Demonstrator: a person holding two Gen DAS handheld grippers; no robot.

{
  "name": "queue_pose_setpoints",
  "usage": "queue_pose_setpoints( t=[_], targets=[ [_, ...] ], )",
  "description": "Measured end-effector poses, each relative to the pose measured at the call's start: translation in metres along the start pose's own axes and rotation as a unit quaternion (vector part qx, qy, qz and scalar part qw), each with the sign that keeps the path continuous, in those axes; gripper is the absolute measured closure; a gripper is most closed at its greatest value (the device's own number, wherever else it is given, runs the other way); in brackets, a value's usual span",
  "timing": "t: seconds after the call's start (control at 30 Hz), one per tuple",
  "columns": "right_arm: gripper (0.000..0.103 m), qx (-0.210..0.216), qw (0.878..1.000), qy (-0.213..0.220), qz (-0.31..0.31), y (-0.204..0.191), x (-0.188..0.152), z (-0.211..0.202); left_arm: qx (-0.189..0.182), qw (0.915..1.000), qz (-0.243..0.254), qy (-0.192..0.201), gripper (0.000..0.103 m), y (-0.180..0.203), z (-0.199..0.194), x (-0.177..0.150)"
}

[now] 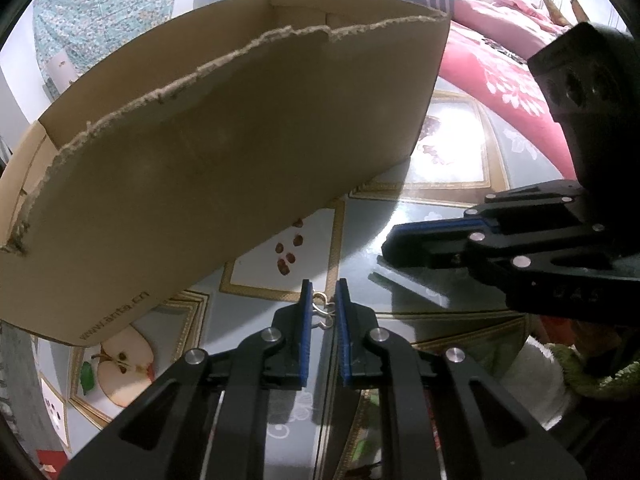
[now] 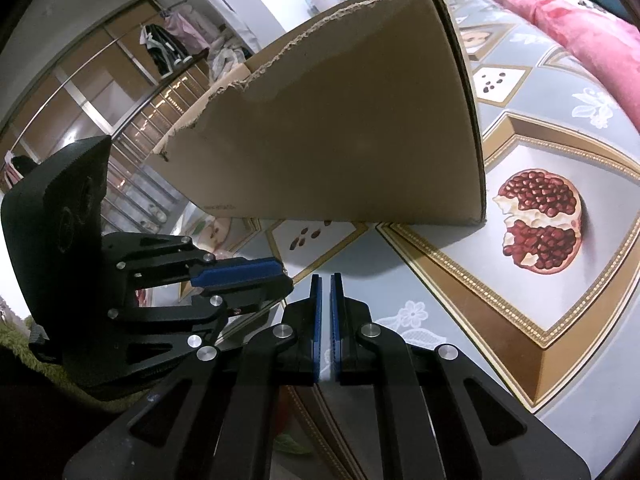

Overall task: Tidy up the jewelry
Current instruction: 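Carry the pink bracelet and silver charm over the cardboard box with both grippers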

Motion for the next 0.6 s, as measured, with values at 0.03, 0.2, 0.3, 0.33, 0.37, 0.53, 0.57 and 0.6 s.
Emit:
queue_pose_setpoints(
  t=[0.03, 0.2, 0.3, 0.33, 0.37, 0.53, 0.57, 0.6],
  targets=[
    [0.098, -0.001, 1.000, 0.000, 0.000, 0.000, 0.000, 0.000, 0.000, 1.0000, -0.001, 0.002, 0.092, 0.000, -0.002, 0.000],
    [0.098, -0.006, 1.000, 0.004, -0.005, -0.002, 0.002, -0.002, 0.004, 0.9999, -0.010, 0.011, 0.092, -0.007, -0.012, -0.001],
    [0.093, -0.005, 1.000, 0.004, -0.023, -0.010, 0.003, -0.002, 0.018, 0.9994, -0.025, 0.018, 0.092, -0.019, -0.026, -0.007],
    [0.088, -0.004, 1.000, 0.003, -0.030, -0.014, 0.003, 0.000, 0.023, 0.9990, -0.034, 0.019, 0.092, -0.025, -0.031, -0.010],
    [0.081, -0.001, 0.999, 0.002, -0.040, -0.021, 0.004, 0.002, 0.030, 0.9984, -0.043, 0.021, 0.092, -0.031, -0.036, -0.013],
    [0.080, 0.025, 0.997, -0.015, -0.075, -0.051, 0.008, 0.025, 0.068, 0.9917, -0.102, 0.036, 0.092, -0.066, -0.063, -0.033],
    [0.080, 0.030, 0.996, -0.019, -0.081, -0.057, 0.009, 0.033, 0.074, 0.9899, -0.114, 0.041, 0.092, -0.072, -0.068, -0.036],
    [0.080, 0.031, 0.995, -0.023, -0.088, -0.063, 0.011, 0.039, 0.079, 0.9886, -0.121, 0.044, 0.092, -0.076, -0.071, -0.039]
  ],
)
Point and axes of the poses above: each gripper's, at about its wrist camera, not at the fingertips, and z roughly the way its jaws point, y to its right, x to its top, the point moved 3 cm from there along z, roughly the way its jaws point, and after that the axes turned 2 degrees about x, right-handed, at the moved point
